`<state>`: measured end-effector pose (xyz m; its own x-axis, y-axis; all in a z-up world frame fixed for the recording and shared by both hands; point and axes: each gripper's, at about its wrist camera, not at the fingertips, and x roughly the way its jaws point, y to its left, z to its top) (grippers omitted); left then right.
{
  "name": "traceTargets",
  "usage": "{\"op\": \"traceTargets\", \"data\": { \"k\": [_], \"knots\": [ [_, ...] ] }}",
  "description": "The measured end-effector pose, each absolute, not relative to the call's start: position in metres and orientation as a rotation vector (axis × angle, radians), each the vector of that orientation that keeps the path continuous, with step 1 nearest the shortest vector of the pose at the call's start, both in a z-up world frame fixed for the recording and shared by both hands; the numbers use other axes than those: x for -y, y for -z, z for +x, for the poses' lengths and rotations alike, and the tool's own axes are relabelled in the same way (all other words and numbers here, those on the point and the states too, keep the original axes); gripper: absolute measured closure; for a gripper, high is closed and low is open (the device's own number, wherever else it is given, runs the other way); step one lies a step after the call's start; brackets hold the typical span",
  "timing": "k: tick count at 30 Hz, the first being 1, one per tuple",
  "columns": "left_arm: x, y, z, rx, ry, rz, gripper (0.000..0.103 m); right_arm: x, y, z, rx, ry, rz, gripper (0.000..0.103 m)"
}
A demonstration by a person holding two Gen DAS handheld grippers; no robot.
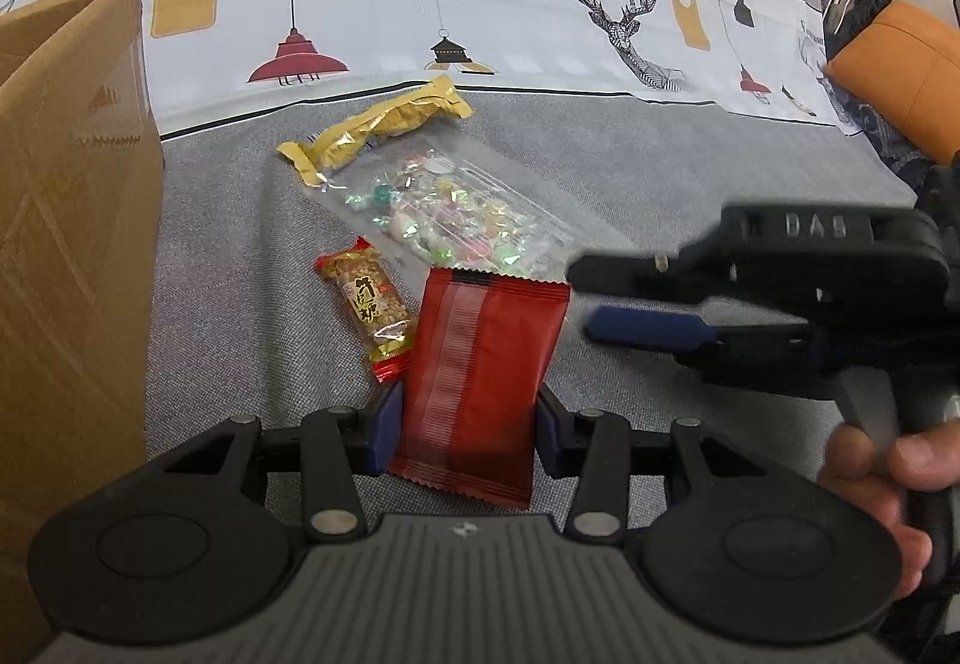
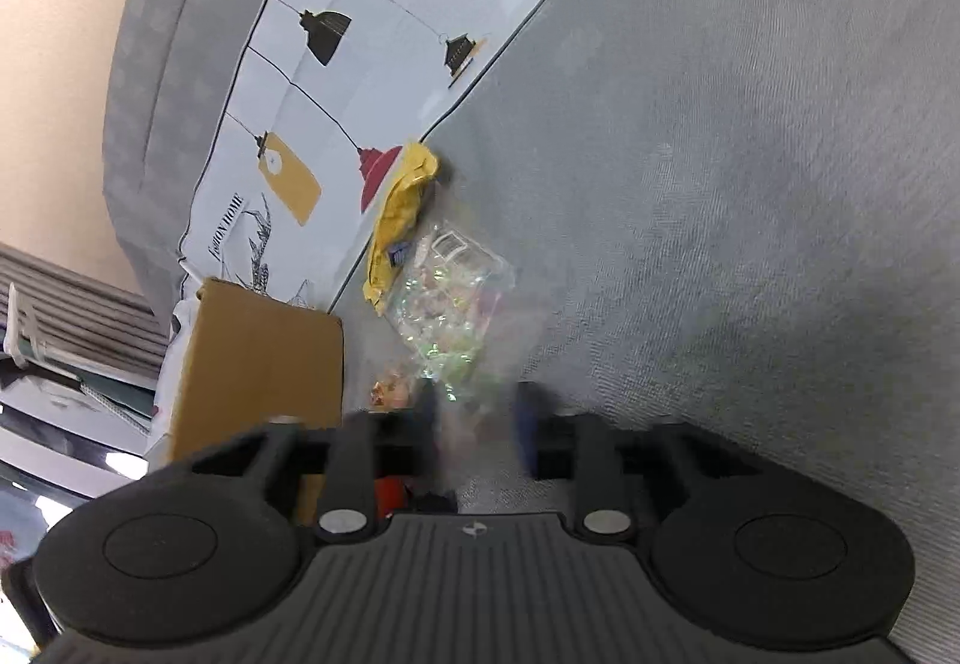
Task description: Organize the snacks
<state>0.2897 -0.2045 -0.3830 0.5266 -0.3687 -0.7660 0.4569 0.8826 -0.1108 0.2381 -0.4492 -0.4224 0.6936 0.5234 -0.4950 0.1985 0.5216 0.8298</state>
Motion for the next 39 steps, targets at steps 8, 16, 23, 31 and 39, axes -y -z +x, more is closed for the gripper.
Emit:
{"op": "traceTargets", "data": {
  "k": [8,16,23,31,39],
  "knots": [
    [0.205,0.383,0.29,-0.888,0.493,0.107,0.053,0.449,0.435,0.251,-0.805,-0.193,1.025,0.103],
    [0.204,0.382,0.29,-0.888,0.486,0.101,0.053,0.448,0.404,0.24,-0.751,-0.165,0.949,0.103],
    [0.199,0.371,0.297,-0.877,0.415,0.073,0.053,0.448,0.379,0.207,-0.829,-0.058,0.69,0.086],
    [0.19,0.367,0.31,-0.893,0.282,0.065,0.068,0.432,0.374,0.281,-0.759,-0.159,0.546,0.029],
    [0.195,0.372,0.318,-0.903,0.25,0.123,0.056,0.397,0.392,0.328,-0.756,-0.225,0.19,0.09]
  ]
}}
